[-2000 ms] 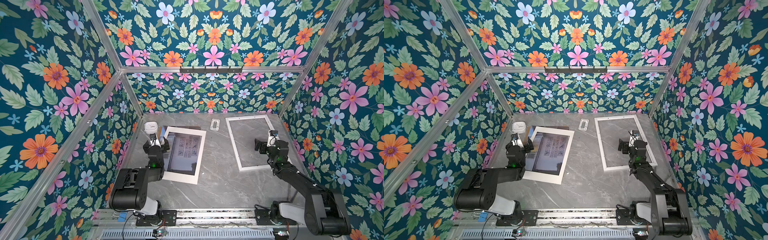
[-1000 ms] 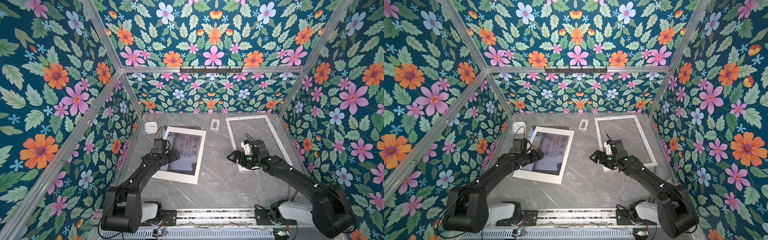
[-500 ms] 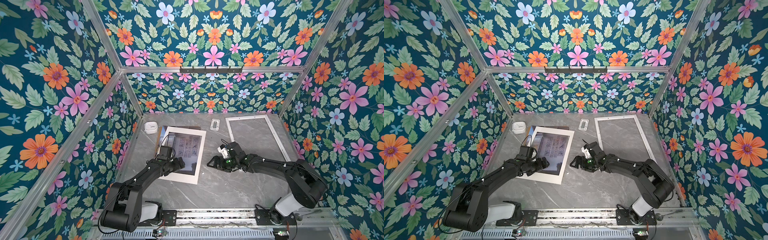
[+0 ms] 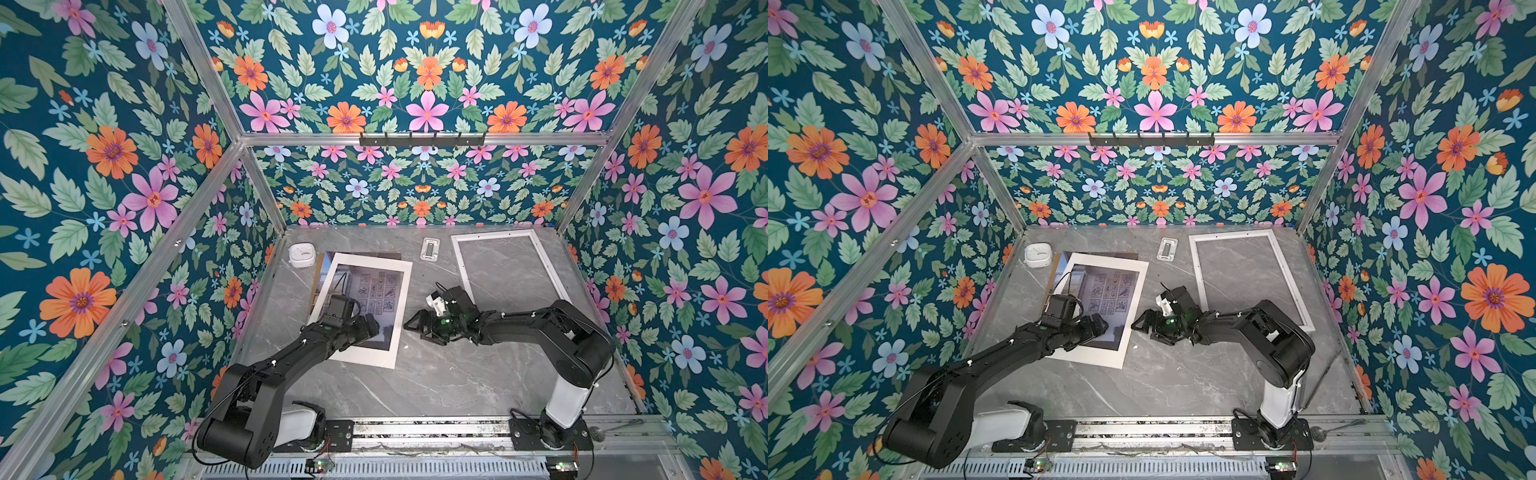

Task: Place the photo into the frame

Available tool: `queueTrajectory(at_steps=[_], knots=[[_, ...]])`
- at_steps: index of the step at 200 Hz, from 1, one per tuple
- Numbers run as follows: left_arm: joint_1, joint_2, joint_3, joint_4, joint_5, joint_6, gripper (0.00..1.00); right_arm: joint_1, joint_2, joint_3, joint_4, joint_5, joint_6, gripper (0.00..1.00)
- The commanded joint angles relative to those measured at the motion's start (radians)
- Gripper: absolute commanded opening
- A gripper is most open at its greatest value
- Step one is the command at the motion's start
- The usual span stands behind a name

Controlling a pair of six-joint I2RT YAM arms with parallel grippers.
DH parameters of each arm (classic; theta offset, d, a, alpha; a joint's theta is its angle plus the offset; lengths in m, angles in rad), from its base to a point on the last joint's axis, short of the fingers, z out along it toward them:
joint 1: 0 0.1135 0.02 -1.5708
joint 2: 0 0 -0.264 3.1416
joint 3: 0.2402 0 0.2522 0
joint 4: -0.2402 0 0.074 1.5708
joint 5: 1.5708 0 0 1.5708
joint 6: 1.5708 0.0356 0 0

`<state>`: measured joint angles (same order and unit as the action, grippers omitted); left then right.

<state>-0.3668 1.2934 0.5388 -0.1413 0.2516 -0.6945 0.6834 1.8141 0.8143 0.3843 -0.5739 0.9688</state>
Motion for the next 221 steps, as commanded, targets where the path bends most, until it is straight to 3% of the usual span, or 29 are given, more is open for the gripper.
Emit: queueTrajectory(at_steps=[1, 74, 167, 221], knots=[[-0.015, 0.017, 0.003, -0.079, 0.036, -0.034, 0.94, 0.001, 0.017, -0.007, 0.024, 0.022, 0.042, 0.9], [-0.011, 0.039, 0.158, -0.191, -0.043, 0.043, 0.94, 0.002, 0.095, -0.024, 0.183, 0.035, 0.146, 0.85], [-0.011, 0.137, 0.121, -0.146, -0.041, 0.044, 0.94, 0.001, 0.178, -0.013, 0.272, 0.076, 0.268, 0.77], [-0.011, 0.171, 0.103, -0.143, -0.039, 0.042, 0.93, 0.001, 0.246, -0.029, 0.487, 0.036, 0.353, 0.76]])
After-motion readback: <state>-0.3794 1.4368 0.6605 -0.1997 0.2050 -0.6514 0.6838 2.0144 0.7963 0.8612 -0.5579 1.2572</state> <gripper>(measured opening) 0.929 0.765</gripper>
